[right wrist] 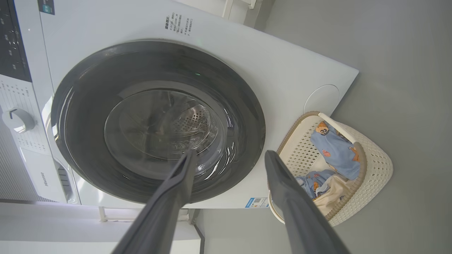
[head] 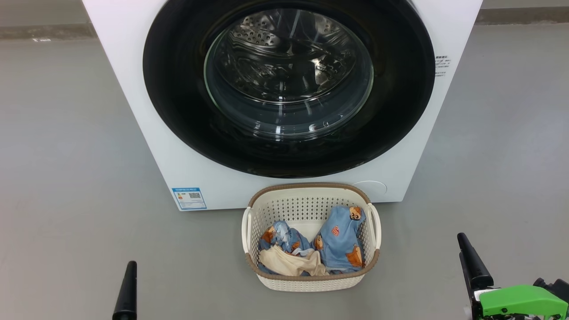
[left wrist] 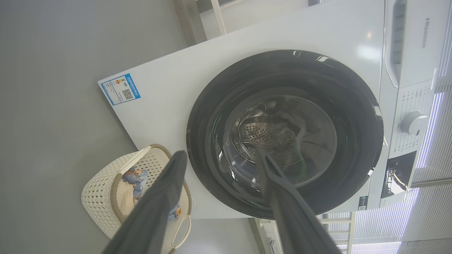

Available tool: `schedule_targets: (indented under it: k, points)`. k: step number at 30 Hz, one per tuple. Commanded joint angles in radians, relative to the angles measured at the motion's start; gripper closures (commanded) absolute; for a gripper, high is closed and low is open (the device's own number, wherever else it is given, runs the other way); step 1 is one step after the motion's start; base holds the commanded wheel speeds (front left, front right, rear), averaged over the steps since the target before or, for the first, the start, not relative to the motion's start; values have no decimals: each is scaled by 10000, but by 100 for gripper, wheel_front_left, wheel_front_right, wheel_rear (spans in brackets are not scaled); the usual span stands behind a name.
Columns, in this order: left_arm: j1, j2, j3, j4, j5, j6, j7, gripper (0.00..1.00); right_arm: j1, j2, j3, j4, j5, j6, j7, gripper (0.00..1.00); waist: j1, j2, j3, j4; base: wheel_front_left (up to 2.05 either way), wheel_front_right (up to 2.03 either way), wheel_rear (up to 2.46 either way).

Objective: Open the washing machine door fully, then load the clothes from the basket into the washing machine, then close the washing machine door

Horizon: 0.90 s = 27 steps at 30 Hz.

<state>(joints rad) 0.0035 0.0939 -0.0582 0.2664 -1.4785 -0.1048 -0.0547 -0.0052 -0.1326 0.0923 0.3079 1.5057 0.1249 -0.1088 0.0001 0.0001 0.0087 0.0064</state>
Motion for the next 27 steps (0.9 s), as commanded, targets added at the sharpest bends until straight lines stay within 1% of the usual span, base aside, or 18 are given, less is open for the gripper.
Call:
schedule_targets:
  k: [1,4,5,13,27]
  points:
    - [-291,163,97,-335,459,-70,-119,0,-360,-125,-36,-305,-501,23,-107,0,-1,-1,4,5,0,0,0]
    - [-298,173,86,-372,916,-76,-184,0,-362,-98,-36,-334,-968,24,-155,0,-1,-1,7,16,0,0,0]
    - [-298,173,86,-372,916,-76,-184,0,-362,-98,-36,-334,-968,24,-155,0,-1,-1,7,16,0,0,0]
    - [-314,183,112,-427,2249,-93,-357,0,-385,-50,-43,-407,-2177,27,-281,0,-1,-1,13,43,0,0,0]
    - [-332,219,9,-470,4561,-122,-661,0,-400,66,-176,-560,-4562,33,-503,0,-1,-1,49,88,0,0,0]
